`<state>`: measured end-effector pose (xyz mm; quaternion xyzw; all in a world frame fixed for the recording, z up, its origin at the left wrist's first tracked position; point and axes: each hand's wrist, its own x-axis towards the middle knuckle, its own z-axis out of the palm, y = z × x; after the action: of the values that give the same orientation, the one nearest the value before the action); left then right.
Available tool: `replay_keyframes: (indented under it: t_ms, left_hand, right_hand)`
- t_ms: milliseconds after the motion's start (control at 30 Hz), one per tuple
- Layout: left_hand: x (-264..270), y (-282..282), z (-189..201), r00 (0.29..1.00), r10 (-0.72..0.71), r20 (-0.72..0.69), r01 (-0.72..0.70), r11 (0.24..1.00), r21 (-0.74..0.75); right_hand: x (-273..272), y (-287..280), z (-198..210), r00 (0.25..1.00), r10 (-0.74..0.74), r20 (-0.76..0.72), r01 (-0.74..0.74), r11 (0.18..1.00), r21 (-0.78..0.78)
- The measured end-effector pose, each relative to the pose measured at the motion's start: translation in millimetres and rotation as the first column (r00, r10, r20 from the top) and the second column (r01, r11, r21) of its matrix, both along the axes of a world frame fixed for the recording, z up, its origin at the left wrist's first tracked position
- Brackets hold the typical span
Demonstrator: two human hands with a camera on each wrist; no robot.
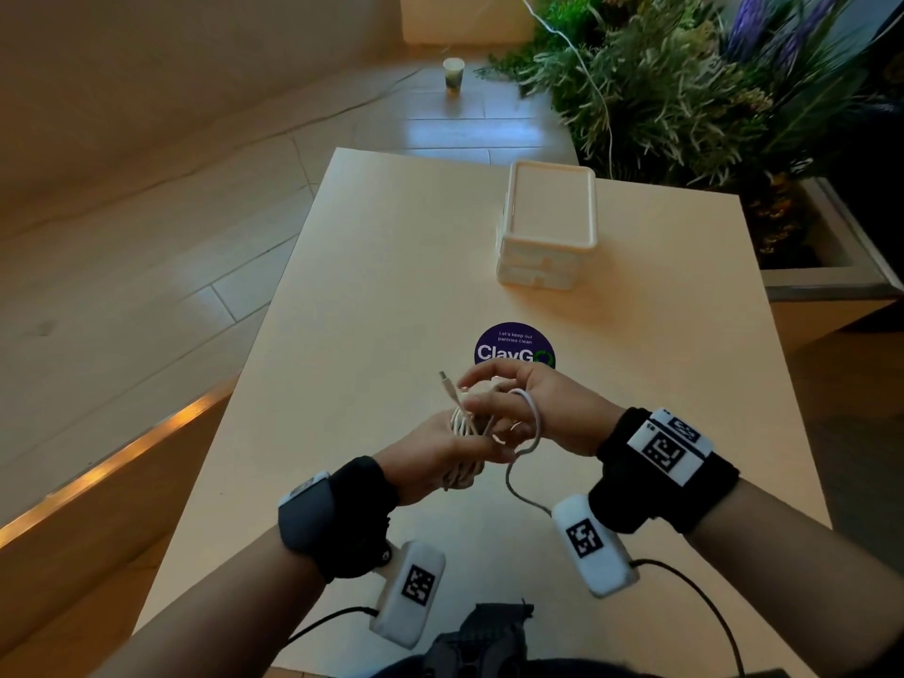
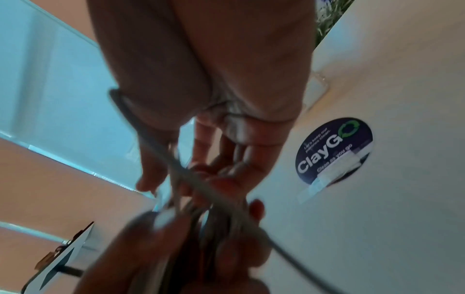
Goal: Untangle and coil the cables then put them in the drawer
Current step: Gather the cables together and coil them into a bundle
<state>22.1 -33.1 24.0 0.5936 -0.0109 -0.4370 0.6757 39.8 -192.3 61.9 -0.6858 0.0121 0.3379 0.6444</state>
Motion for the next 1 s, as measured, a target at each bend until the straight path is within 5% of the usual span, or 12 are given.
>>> replay_keyframes:
  t_ms: [100, 133, 200, 267, 333, 367, 467, 633, 767, 900, 1000]
  left_hand:
    - [2.3, 10.5, -6.2, 0.984, 0.071, -0.164, -0.059, 0.995, 0.079]
    - [3.6, 14.3, -9.2, 0.974, 0.103, -0.201, -0.081, 0.990, 0.115]
    - [6.0, 21.1, -14.8, 0.964, 0.118, -0.240, -0.077, 0.982, 0.172]
    - [7.8, 24.0, -15.2, 0.963, 0.050, -0.264, 0.003, 0.980, 0.197]
    - [8.0, 22.9, -13.0, 0.964, -0.057, -0.258, 0.111, 0.973, 0.200]
    - [7.4, 21.1, -10.0, 0.965, -0.108, -0.238, 0.158, 0.966, 0.205]
    - [7.1, 15.5, 1.9, 0.967, -0.212, -0.139, 0.239, 0.945, 0.224]
    - [7.8, 22.7, 11.6, 0.989, -0.146, 0.019, 0.143, 0.982, 0.122]
    - [0.3, 13.2, 9.8, 0.963, 0.249, 0.107, -0.246, 0.968, -0.041]
    - [-8.1, 5.1, 8.1, 0.871, 0.396, 0.290, -0.362, 0.917, -0.165]
    - [-5.2, 6.1, 11.4, 0.847, 0.487, 0.213, -0.456, 0.872, -0.180]
  right_hand:
    - [10.2, -23.1, 2.9, 0.988, 0.099, -0.119, -0.108, 0.991, -0.074]
    - [12.2, -29.4, 3.6, 0.994, 0.093, -0.052, -0.101, 0.978, -0.183]
    - [8.1, -32.6, 6.5, 0.938, 0.092, 0.334, 0.081, 0.879, -0.471]
    - [-3.9, -22.2, 10.3, 0.629, 0.268, 0.730, 0.229, 0.833, -0.504]
    - [-18.5, -6.4, 6.7, 0.294, 0.583, 0.757, 0.148, 0.755, -0.639]
    - [-23.2, -0.3, 0.8, 0.185, 0.712, 0.678, 0.117, 0.669, -0.734]
    - [-22.5, 4.6, -18.9, 0.080, 0.848, 0.525, 0.118, 0.515, -0.849]
    - [-11.5, -1.3, -24.3, 0.116, 0.679, 0.725, 0.106, 0.717, -0.689]
    - [-12.1, 6.0, -23.4, 0.272, 0.472, 0.838, 0.226, 0.815, -0.533]
    - [-13.9, 12.9, -19.5, 0.595, 0.102, 0.797, 0.220, 0.933, -0.284]
    - [-18.1, 14.6, -16.0, 0.810, -0.066, 0.583, 0.211, 0.960, -0.183]
